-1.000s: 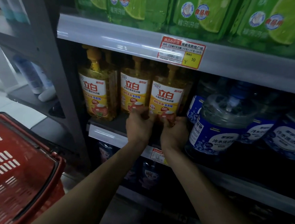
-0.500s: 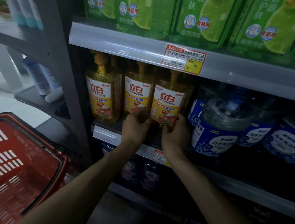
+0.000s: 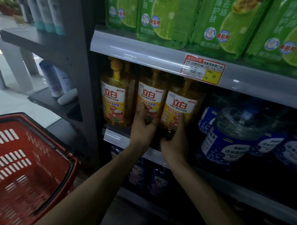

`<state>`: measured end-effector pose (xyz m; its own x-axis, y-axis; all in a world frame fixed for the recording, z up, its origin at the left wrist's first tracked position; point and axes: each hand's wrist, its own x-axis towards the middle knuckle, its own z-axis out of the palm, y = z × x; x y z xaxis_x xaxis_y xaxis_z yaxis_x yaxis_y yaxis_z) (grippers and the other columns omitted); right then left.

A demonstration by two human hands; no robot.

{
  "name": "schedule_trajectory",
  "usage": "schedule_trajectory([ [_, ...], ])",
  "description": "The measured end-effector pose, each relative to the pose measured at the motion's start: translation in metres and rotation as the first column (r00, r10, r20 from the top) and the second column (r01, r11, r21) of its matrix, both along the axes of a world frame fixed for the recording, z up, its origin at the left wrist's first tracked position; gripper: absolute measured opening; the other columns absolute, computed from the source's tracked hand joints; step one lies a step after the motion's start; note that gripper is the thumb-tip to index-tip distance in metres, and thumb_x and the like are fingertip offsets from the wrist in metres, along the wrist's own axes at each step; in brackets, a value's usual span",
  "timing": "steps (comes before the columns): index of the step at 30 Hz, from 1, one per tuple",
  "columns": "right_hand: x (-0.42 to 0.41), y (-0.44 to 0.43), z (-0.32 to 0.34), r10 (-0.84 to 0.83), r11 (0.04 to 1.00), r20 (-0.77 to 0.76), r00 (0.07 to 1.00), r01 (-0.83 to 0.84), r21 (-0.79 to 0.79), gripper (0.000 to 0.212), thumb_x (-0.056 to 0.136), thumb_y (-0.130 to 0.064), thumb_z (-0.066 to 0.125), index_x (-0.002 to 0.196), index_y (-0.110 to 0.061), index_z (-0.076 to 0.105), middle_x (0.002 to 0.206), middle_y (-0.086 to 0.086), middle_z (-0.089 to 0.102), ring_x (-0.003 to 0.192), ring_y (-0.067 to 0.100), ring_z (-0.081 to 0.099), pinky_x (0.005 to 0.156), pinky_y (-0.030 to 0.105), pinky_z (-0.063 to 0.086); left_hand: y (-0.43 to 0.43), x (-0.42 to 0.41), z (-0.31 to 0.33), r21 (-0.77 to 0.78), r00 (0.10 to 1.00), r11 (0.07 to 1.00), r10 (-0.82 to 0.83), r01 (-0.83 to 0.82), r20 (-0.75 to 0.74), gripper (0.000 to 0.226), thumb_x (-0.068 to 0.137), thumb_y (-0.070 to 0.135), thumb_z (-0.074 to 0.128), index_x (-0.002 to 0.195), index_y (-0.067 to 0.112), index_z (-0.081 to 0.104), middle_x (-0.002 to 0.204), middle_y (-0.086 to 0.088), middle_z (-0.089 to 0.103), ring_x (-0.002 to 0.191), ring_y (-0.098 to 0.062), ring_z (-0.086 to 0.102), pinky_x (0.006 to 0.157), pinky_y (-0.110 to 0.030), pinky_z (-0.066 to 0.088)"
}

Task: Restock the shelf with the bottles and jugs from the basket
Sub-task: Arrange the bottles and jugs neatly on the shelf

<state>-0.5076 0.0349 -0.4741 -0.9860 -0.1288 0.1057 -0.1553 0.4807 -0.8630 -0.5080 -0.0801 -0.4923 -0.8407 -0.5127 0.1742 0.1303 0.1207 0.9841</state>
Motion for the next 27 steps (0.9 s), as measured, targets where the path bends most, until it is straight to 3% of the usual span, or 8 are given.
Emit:
schedule_trajectory([
  [3,0.000,0.003,-0.001,0.013,1.000,0.007,1.000,-0.013,-0.013,0.100,0.091,0.000,0.061,0.158,-0.047,0.004,0.168,-0.006,0.017,0.153,0.021,0.023,0.120,0.050,0.034,-0.001,-0.004,-0.003,-0.071,1.000,0.997,0.024,-0.023,0.011,0.069,0.093,0.051,0.064,0.155,0.045,0.033,0.152,0.011,0.052,0.141,-0.014,0.049,0.112,-0.051,0.047],
  [6,-0.002,0.008,0.001,-0.049,0.997,0.005,0.999,0.049,-0.057,0.090,0.090,0.000,0.062,0.156,-0.044,0.019,0.161,-0.005,0.034,0.146,0.019,0.036,0.117,0.047,0.039,0.001,-0.004,-0.005,-0.168,0.993,0.980,0.116,-0.110,0.026,0.063,0.097,0.049,0.063,0.152,0.047,0.034,0.148,0.009,0.055,0.138,-0.015,0.052,0.110,-0.047,0.049],
  [11,-0.007,0.014,0.003,-0.167,0.979,0.076,0.983,0.174,-0.104,0.076,0.088,0.000,0.064,0.149,-0.035,0.034,0.146,-0.003,0.052,0.134,0.023,0.051,0.108,0.047,0.048,0.001,-0.004,-0.006,-0.155,0.966,0.959,0.249,-0.235,0.073,0.042,0.098,0.040,0.063,0.137,0.033,0.054,0.126,0.006,0.066,0.117,-0.012,0.061,0.102,-0.045,0.054],
  [14,-0.008,0.015,0.005,-0.145,0.977,0.149,0.978,0.166,-0.133,0.086,0.089,0.000,0.063,0.156,-0.040,0.026,0.151,-0.004,0.049,0.137,0.025,0.049,0.110,0.049,0.045,0.012,-0.004,0.001,-0.049,0.973,0.974,0.226,-0.223,0.055,0.032,0.101,0.035,0.061,0.133,0.030,0.060,0.116,0.014,0.068,0.106,-0.002,0.060,0.100,-0.038,0.053],
  [17,-0.009,0.014,0.005,-0.106,0.965,0.192,0.976,0.148,-0.218,0.097,0.086,0.005,0.063,0.155,-0.048,0.021,0.151,-0.007,0.050,0.136,0.022,0.051,0.109,0.049,0.046,0.026,-0.005,0.008,0.159,0.975,0.962,0.218,-0.222,0.042,0.035,0.102,0.037,0.061,0.136,0.030,0.061,0.121,0.014,0.066,0.116,-0.008,0.060,0.098,-0.035,0.052],
  [22,-0.010,0.013,0.008,-0.119,0.932,0.220,0.968,0.185,-0.311,0.099,0.082,0.013,0.060,0.156,-0.043,0.026,0.149,-0.006,0.052,0.135,0.019,0.051,0.111,0.045,0.044,0.040,-0.009,0.014,0.390,0.978,0.898,0.200,-0.205,0.052,0.042,0.098,0.036,0.061,0.139,0.033,0.060,0.129,0.006,0.069,0.121,-0.016,0.063,0.105,-0.046,0.053],
  [27,-0.010,0.013,0.012,-0.107,0.939,0.199,0.974,0.165,-0.302,0.097,0.080,0.011,0.059,0.154,-0.043,0.030,0.146,-0.008,0.054,0.135,0.018,0.050,0.111,0.042,0.044,0.040,-0.011,0.013,0.383,0.981,0.904,0.187,-0.193,0.054,0.053,0.086,0.045,0.060,0.139,0.038,0.059,0.129,0.007,0.069,0.122,-0.018,0.063,0.107,-0.050,0.051],
])
